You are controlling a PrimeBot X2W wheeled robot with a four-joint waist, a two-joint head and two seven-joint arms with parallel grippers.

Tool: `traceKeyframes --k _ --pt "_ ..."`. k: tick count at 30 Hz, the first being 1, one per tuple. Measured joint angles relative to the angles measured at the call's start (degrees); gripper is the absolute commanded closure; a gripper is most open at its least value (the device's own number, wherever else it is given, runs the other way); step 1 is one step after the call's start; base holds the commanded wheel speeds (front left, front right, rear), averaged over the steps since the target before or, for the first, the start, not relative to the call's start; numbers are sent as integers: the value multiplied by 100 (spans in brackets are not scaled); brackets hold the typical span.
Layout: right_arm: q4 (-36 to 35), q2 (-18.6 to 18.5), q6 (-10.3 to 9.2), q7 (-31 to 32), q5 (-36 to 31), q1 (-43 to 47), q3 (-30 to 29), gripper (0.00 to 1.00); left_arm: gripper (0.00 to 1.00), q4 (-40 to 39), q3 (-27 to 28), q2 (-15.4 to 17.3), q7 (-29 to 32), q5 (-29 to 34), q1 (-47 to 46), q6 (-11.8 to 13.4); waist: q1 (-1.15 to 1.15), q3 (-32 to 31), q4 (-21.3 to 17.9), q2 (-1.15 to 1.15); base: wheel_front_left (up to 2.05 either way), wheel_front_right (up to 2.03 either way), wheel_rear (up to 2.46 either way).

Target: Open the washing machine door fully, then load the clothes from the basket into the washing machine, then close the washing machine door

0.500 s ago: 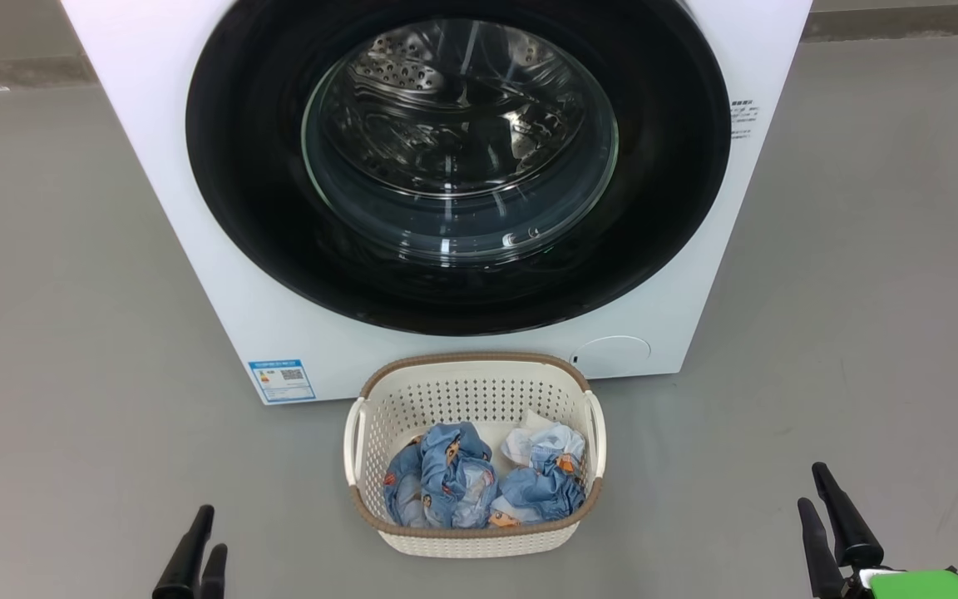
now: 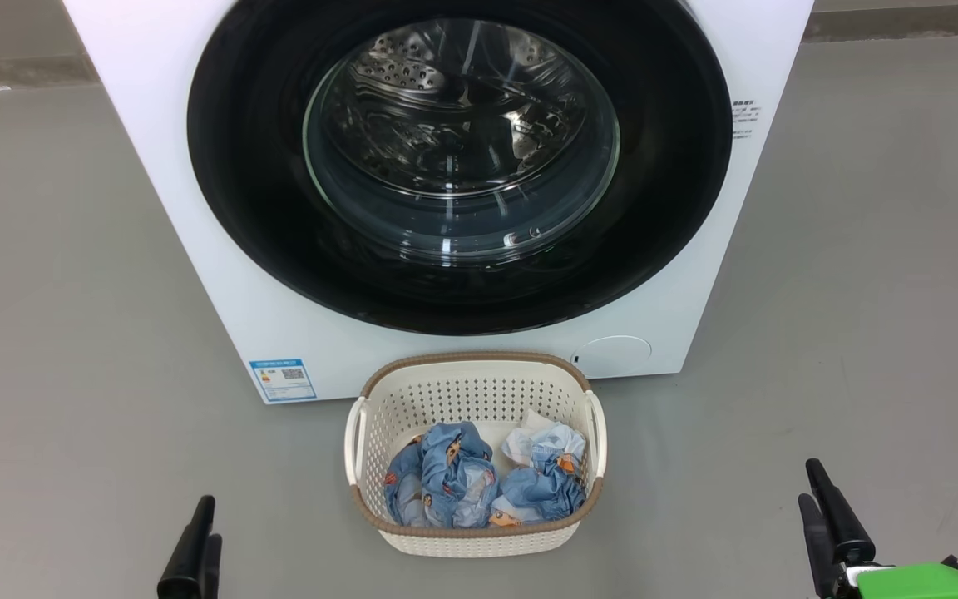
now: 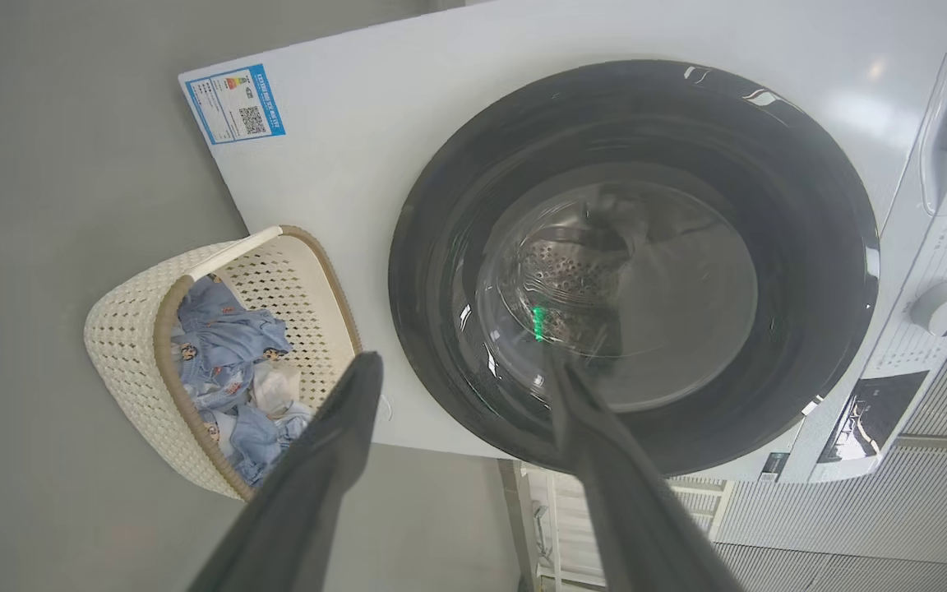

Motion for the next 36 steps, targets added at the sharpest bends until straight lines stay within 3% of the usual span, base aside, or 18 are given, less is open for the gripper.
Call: traceKeyframes --k 36 --pt "-208 -439 0 -535 -1867 -32 781 0 0 -404 -272 183 -567 2111 1 -1 0 -1 -4 0 0 0 0"
